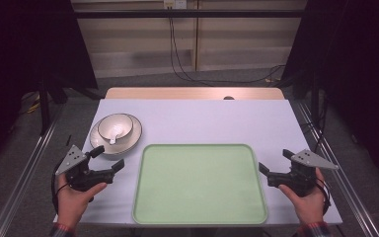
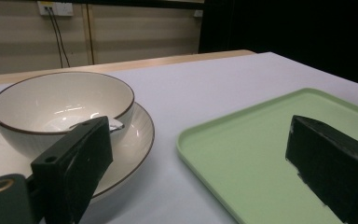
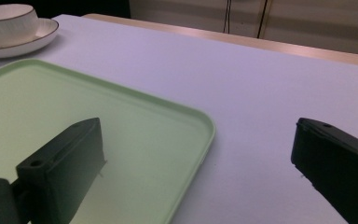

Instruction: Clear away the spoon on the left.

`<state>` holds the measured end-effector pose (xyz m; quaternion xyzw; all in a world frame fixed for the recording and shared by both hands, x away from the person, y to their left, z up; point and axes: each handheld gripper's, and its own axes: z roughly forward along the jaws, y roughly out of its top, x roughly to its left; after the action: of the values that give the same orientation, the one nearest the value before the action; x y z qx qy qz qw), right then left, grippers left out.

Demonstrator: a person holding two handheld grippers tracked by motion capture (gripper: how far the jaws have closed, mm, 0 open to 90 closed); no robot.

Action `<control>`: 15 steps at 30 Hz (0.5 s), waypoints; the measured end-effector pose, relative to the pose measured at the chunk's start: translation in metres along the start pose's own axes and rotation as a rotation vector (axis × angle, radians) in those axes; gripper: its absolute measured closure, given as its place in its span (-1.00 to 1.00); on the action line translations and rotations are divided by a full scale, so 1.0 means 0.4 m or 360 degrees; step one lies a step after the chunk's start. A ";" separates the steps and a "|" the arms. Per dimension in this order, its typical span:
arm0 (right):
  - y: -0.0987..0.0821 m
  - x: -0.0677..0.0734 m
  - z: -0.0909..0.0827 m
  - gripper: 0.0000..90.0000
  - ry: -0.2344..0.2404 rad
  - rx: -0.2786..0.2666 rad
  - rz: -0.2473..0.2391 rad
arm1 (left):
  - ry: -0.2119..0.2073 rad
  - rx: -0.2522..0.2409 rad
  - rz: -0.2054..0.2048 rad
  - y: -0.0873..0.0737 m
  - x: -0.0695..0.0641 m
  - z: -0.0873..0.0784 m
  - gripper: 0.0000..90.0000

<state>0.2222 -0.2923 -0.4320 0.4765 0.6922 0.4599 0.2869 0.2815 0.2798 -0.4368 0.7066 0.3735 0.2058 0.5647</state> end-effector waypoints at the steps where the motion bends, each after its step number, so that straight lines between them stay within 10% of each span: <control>1: 0.000 0.002 0.002 -0.97 0.0015 0.0005 -0.0012 | 0.0006 -0.0001 -0.0004 -0.001 0.000 0.000 -0.84; 15: 0.004 0.020 0.016 -0.98 0.0055 0.0011 -0.0069 | 0.0105 0.0001 -0.0082 -0.005 0.011 0.009 -0.83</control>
<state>0.2251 -0.2826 -0.4331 0.4545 0.7088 0.4593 0.2831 0.2864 0.2809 -0.4402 0.6897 0.4099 0.2143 0.5571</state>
